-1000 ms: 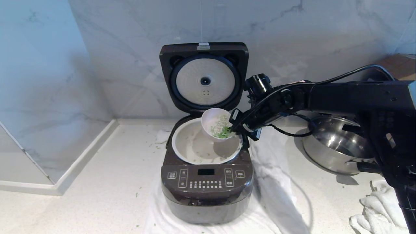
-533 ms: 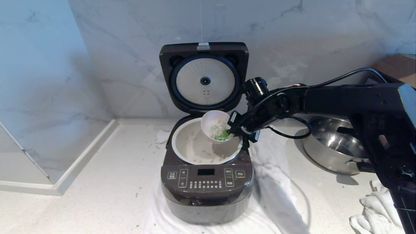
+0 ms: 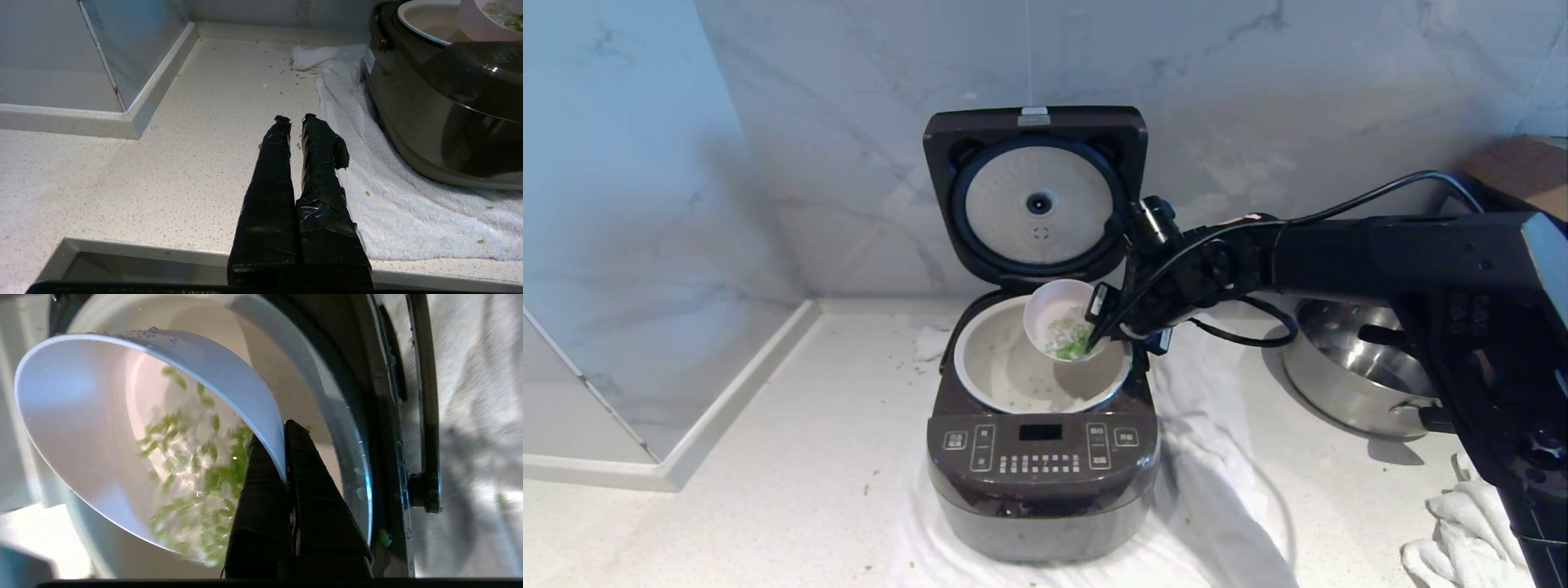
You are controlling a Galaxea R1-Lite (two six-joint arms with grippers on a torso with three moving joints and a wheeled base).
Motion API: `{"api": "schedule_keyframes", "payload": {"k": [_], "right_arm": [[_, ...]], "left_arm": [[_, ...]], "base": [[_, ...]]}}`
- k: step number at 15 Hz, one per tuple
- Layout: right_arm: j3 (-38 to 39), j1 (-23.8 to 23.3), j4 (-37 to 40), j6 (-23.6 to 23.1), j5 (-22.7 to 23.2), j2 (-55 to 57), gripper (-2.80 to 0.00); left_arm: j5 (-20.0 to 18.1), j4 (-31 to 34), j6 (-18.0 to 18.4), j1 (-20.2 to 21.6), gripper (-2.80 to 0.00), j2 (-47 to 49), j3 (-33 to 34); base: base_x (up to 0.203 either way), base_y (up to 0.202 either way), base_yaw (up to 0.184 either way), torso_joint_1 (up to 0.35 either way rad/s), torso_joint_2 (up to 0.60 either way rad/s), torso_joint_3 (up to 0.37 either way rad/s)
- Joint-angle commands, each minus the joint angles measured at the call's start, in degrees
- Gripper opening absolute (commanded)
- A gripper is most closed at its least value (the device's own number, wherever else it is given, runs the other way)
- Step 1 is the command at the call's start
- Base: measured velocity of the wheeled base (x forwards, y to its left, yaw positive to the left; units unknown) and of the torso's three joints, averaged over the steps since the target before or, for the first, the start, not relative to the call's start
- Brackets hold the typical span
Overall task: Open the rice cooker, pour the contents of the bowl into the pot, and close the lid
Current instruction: Pour the water from the bowl into the rice cooker
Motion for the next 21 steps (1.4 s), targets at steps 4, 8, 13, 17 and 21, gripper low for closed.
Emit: {"api": "schedule_keyframes", "payload": {"k": [4,8,13,17,21], "right_arm": [[0.06,3.05,0.16,-7.29,-11.73,1.97,-2.8],[0.07,2.55,0.1,-16.87,-22.12,3.76,-2.8],[0.06,4.82,-5.3,-25.22,-26.46,0.77,-2.8],[0.06,6.53,-9.06,-26.42,-26.85,-0.87,-2.8],[0.68,8.81,-9.4,-27.82,-27.09,-1.52,-2.8]], "left_arm": [[0.01,-0.02,-0.12,0.0,-2.8,0.07,0.09],[0.01,-0.02,-0.12,0.0,-2.8,0.07,0.09],[0.01,-0.02,-0.12,0.0,-2.8,0.07,0.09],[0.01,-0.02,-0.12,0.0,-2.8,0.07,0.09],[0.01,-0.02,-0.12,0.0,-2.8,0.07,0.09]], "base": [[0.0,0.0,0.0,0.0,0.0,0.0],[0.0,0.0,0.0,0.0,0.0,0.0],[0.0,0.0,0.0,0.0,0.0,0.0],[0.0,0.0,0.0,0.0,0.0,0.0],[0.0,0.0,0.0,0.0,0.0,0.0]]}}
